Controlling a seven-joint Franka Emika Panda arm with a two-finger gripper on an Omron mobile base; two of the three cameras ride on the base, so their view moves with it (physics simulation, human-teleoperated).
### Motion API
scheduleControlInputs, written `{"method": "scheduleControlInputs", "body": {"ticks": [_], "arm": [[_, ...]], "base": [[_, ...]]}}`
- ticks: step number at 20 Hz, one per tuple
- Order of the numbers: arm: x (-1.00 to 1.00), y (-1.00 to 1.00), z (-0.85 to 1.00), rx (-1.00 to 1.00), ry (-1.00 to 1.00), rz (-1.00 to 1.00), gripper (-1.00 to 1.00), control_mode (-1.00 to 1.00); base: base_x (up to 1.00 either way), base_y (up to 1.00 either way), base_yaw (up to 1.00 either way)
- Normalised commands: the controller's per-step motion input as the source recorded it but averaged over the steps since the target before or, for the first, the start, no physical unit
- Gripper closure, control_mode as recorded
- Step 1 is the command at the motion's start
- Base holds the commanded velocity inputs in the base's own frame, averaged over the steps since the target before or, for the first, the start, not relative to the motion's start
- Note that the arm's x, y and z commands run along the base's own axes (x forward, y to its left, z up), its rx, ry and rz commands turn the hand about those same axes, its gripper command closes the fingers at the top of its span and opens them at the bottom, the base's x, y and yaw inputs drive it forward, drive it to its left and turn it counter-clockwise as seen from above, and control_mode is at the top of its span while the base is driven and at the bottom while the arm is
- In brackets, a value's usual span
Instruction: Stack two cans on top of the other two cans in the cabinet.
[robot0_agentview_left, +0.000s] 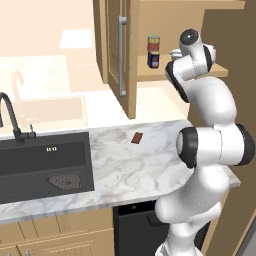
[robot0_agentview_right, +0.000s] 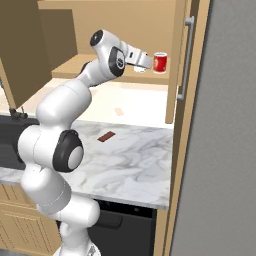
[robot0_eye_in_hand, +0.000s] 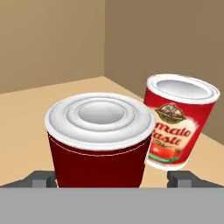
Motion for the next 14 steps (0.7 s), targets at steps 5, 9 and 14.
{"method": "scheduleControlInputs", "body": {"ticks": [5, 9, 14], "arm": [[0.00, -0.06, -0.04, 0.00, 0.00, 0.00, 1.00, -1.00], [-0.06, 0.00, 0.01, 0.00, 0.00, 0.00, 1.00, -1.00], [-0.15, 0.12, 0.23, 0.00, -0.02, 0.00, 1.00, -1.00]], "base": [[0.00, 0.00, 0.00], [0.00, 0.00, 0.00], [0.00, 0.00, 0.00]]}}
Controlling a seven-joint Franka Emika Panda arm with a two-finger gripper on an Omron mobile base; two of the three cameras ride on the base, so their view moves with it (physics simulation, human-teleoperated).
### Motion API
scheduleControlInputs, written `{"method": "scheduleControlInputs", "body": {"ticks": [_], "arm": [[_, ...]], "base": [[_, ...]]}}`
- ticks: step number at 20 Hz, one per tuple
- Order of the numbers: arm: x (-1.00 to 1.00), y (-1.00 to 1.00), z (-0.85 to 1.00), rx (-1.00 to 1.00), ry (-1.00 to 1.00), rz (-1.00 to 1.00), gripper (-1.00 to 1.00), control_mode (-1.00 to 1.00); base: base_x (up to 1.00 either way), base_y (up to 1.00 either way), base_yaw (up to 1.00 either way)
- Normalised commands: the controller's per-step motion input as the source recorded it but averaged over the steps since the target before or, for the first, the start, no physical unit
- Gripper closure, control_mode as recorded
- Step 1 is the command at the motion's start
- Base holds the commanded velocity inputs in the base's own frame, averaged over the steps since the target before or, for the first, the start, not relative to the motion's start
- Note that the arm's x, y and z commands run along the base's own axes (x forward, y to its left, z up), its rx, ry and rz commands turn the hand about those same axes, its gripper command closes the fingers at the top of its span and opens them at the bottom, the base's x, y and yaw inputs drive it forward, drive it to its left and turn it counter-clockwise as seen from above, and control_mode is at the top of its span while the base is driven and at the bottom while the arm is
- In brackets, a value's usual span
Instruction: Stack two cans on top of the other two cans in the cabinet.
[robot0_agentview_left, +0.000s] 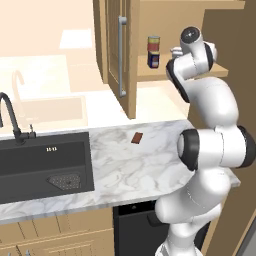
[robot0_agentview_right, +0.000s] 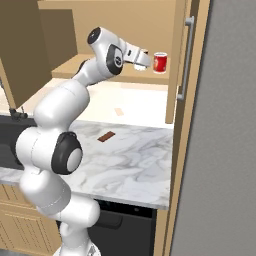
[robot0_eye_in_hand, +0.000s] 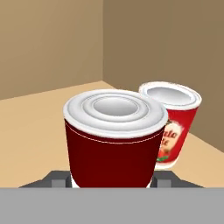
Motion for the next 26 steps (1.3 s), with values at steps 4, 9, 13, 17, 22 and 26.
{"method": "scheduleControlInputs", "body": {"ticks": [4, 9, 13, 17, 22, 26], "arm": [[-0.18, 0.11, 0.41, 0.00, -0.10, -0.04, 1.00, -1.00], [-0.10, 0.02, 0.29, 0.00, -0.11, -0.06, 1.00, -1.00], [0.00, 0.00, 0.08, -0.02, -0.12, -0.04, 1.00, -1.00], [0.05, -0.09, 0.00, -0.02, -0.03, -0.03, 1.00, -1.00], [0.04, -0.11, 0.07, 0.00, 0.00, -0.01, 1.00, -1.00], [0.00, -0.11, 0.20, 0.00, 0.00, -0.01, 1.00, -1.00]], "base": [[0.00, 0.00, 0.00], [0.00, 0.00, 0.00], [0.00, 0.00, 0.00], [0.00, 0.00, 0.00], [0.00, 0.00, 0.00], [0.00, 0.00, 0.00]]}}
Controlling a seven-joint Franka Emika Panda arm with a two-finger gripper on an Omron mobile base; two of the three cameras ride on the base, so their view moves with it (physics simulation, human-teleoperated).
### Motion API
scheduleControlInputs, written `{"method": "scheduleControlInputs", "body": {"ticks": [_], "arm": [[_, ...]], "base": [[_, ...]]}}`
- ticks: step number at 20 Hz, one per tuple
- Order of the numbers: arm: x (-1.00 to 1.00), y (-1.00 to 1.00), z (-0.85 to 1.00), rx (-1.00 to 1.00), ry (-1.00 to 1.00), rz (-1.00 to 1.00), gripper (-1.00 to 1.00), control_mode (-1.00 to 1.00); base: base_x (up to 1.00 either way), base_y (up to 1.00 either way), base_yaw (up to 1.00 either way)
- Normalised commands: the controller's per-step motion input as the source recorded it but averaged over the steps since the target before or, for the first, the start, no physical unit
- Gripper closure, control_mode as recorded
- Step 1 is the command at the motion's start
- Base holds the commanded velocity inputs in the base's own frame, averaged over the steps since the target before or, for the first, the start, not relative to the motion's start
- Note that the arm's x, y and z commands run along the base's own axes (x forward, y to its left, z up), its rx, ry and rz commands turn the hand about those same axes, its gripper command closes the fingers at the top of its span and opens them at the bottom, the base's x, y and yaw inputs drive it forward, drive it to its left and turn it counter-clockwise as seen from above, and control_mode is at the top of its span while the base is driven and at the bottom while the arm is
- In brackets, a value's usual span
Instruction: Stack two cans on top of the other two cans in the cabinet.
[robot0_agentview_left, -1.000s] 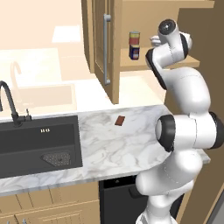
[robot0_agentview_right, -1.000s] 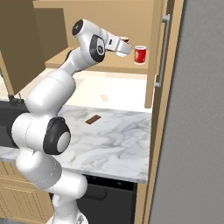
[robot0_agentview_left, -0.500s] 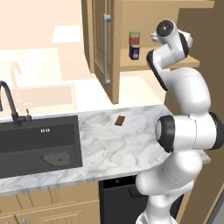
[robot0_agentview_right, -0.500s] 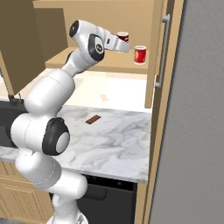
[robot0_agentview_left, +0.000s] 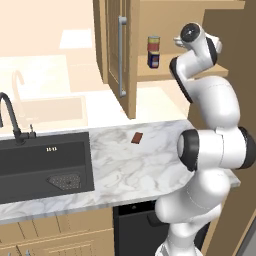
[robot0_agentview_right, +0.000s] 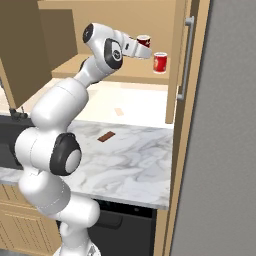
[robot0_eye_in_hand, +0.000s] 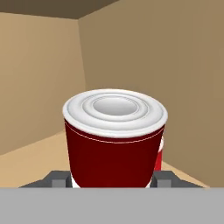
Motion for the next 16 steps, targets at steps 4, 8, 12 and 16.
{"method": "scheduleControlInputs", "body": {"ticks": [4, 8, 12, 16], "arm": [[0.00, -0.08, 0.23, 0.00, 0.00, -0.03, 1.00, -1.00], [0.00, -0.07, 0.18, 0.00, 0.00, -0.03, 1.00, -1.00], [0.00, -0.16, 0.04, 0.00, 0.00, -0.03, 1.00, -1.00], [0.05, -0.15, 0.00, 0.00, 0.00, -0.02, 1.00, -1.00]], "base": [[0.00, 0.00, 0.00], [0.00, 0.00, 0.00], [0.00, 0.00, 0.00], [0.00, 0.00, 0.00]]}}
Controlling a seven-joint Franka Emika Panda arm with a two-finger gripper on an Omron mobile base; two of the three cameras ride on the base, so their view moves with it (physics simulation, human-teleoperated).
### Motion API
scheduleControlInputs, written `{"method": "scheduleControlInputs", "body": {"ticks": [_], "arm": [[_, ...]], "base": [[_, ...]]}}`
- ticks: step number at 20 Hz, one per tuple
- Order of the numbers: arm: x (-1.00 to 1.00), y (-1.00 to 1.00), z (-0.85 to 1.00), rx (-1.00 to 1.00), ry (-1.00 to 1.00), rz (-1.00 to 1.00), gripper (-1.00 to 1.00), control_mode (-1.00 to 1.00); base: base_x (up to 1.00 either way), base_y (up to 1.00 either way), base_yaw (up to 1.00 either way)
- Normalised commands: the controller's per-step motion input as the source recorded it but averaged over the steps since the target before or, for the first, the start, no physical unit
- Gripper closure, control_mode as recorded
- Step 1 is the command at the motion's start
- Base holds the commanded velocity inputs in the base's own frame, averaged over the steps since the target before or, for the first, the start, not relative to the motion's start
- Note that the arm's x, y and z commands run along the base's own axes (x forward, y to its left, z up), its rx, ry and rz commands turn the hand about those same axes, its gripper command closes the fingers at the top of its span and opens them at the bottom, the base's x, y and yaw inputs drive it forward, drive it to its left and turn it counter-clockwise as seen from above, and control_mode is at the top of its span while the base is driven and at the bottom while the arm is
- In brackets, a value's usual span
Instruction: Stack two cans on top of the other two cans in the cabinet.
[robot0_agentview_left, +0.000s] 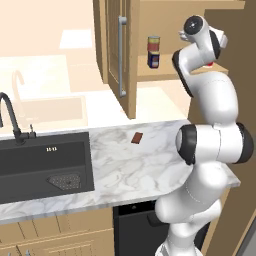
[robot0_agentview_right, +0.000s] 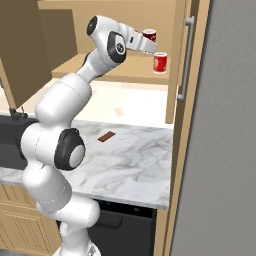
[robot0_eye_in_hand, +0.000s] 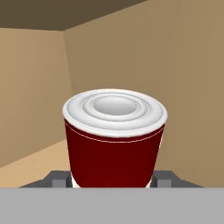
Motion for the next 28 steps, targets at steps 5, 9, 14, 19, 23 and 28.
{"method": "scheduleControlInputs", "body": {"ticks": [5, 9, 14, 19, 23, 28], "arm": [[0.07, -0.18, -0.07, 0.00, 0.00, -0.01, 1.00, -1.00], [0.11, -0.15, -0.02, 0.00, 0.00, 0.00, 1.00, -1.00], [0.07, -0.21, 0.00, 0.00, 0.00, 0.00, 1.00, -1.00], [0.04, -0.16, 0.00, 0.00, 0.00, 0.00, 1.00, -1.00], [0.05, -0.12, 0.00, 0.00, 0.00, 0.00, 1.00, -1.00], [0.08, -0.02, 0.00, 0.00, 0.00, 0.00, 1.00, -1.00]], "base": [[0.00, 0.00, 0.00], [0.00, 0.00, 0.00], [0.00, 0.00, 0.00], [0.00, 0.00, 0.00], [0.00, 0.00, 0.00], [0.00, 0.00, 0.00]]}}
